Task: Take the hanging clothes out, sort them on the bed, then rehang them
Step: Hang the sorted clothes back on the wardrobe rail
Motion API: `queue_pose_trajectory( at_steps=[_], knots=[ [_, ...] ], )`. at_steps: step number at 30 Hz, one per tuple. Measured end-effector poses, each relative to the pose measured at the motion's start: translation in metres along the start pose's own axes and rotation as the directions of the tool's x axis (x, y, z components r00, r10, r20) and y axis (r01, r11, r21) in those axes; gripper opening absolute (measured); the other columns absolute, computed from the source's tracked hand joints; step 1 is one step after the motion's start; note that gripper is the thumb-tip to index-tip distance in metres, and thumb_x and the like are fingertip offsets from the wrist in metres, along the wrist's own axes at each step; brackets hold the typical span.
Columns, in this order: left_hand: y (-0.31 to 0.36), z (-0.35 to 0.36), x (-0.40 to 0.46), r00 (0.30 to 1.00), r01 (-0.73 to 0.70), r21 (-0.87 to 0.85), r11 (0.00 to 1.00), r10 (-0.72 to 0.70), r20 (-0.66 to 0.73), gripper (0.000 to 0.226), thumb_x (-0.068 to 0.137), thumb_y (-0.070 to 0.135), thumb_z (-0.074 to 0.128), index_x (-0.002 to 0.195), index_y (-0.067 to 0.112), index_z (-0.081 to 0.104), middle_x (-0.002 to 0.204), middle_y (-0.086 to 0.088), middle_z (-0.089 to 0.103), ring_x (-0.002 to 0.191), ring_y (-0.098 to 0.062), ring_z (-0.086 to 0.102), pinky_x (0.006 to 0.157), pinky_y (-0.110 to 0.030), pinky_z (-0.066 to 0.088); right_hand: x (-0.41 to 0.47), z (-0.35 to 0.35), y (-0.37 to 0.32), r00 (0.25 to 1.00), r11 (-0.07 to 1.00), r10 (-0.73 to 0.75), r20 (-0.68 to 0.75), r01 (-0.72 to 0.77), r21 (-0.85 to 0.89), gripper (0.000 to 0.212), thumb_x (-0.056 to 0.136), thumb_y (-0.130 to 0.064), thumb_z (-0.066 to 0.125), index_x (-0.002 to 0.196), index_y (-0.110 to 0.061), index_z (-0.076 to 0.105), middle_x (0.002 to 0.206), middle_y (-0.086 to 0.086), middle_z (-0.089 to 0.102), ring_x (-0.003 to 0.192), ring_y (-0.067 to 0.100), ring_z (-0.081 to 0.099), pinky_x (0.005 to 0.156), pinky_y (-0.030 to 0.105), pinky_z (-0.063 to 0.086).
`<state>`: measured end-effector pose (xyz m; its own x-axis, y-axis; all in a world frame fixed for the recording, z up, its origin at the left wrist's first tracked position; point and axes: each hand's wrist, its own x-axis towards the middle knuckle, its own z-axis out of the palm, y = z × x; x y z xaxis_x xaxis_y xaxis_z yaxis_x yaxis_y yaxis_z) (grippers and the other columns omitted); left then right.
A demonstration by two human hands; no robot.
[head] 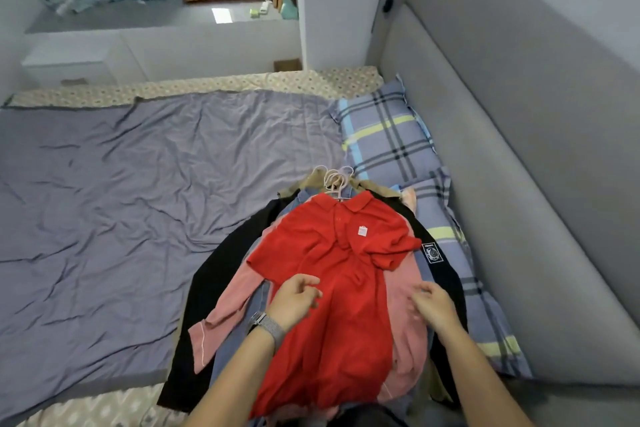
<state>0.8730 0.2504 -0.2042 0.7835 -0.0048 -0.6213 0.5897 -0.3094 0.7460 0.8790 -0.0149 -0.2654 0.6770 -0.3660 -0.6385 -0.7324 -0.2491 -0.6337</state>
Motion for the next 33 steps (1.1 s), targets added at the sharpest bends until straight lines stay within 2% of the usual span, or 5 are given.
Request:
queue_pose_trajectory(
  at_steps=[11, 19, 23, 29, 33],
  knots=[
    [0.035, 0.031, 0.08, 0.915, 0.083, -0.126, 0.989, -0.125, -0.383, 0.016, 0.094, 0.023, 0.051, 0.079, 0.024, 0.056, 0.079, -0.001, 0.066, 0.072, -0.02, 0.061, 0.065, -0.032, 0.045, 0.159, -0.001, -0.172, 0.892, 0.817, -0.441, 0.102, 0.446, -0.366, 0.044, 0.081, -0.015, 0.066, 0.123, -0.008, 0.056, 0.121, 0.01, 0.06, 0.114, 0.028, 0.054, 0.1, 0.034, 0.038],
    [0.01, 0.024, 0.073, 0.831, 0.175, -0.218, 0.96, -0.263, -0.491, 0.012, 0.092, 0.017, 0.054, 0.083, 0.021, 0.061, 0.077, -0.003, 0.068, 0.072, -0.022, 0.065, 0.076, -0.041, 0.051, 0.226, 0.093, -0.156, 0.898, 0.498, -0.167, 0.408, 0.434, -0.751, 0.081, 0.08, -0.038, 0.062, 0.145, -0.007, 0.022, 0.147, 0.016, 0.031, 0.135, 0.034, 0.032, 0.109, 0.043, 0.03],
    [0.002, 0.021, 0.063, 0.802, 0.222, -0.281, 0.934, -0.339, -0.493, 0.011, 0.094, 0.014, 0.051, 0.089, 0.02, 0.059, 0.083, -0.002, 0.068, 0.067, -0.017, 0.064, 0.068, -0.031, 0.048, 0.218, 0.108, -0.138, 0.938, 0.651, -0.188, 0.291, 0.341, -0.678, 0.088, 0.083, -0.032, 0.069, 0.147, -0.009, 0.012, 0.143, 0.026, 0.027, 0.124, 0.04, 0.043, 0.102, 0.042, 0.038],
    [0.005, 0.028, 0.067, 0.818, 0.222, -0.231, 0.947, -0.31, -0.485, 0.016, 0.091, 0.009, 0.052, 0.09, 0.023, 0.058, 0.087, -0.001, 0.067, 0.069, -0.015, 0.065, 0.063, -0.025, 0.046, 0.228, 0.096, -0.135, 0.966, 0.488, -0.241, 0.089, 0.2, -0.849, 0.064, 0.082, -0.048, 0.065, 0.13, -0.011, 0.047, 0.132, 0.013, 0.042, 0.123, 0.033, 0.038, 0.101, 0.044, 0.034],
    [0.017, 0.04, 0.072, 0.83, 0.15, -0.193, 0.97, -0.23, -0.508, 0.018, 0.091, 0.004, 0.053, 0.091, 0.022, 0.057, 0.091, -0.004, 0.064, 0.07, -0.013, 0.062, 0.065, -0.018, 0.049, 0.219, 0.09, -0.153, 0.833, 0.484, -0.341, 0.435, 0.552, -0.679, 0.046, 0.093, -0.051, 0.045, 0.109, -0.011, 0.061, 0.111, 0.013, 0.066, 0.106, 0.034, 0.058, 0.088, 0.04, 0.048]
  ],
)
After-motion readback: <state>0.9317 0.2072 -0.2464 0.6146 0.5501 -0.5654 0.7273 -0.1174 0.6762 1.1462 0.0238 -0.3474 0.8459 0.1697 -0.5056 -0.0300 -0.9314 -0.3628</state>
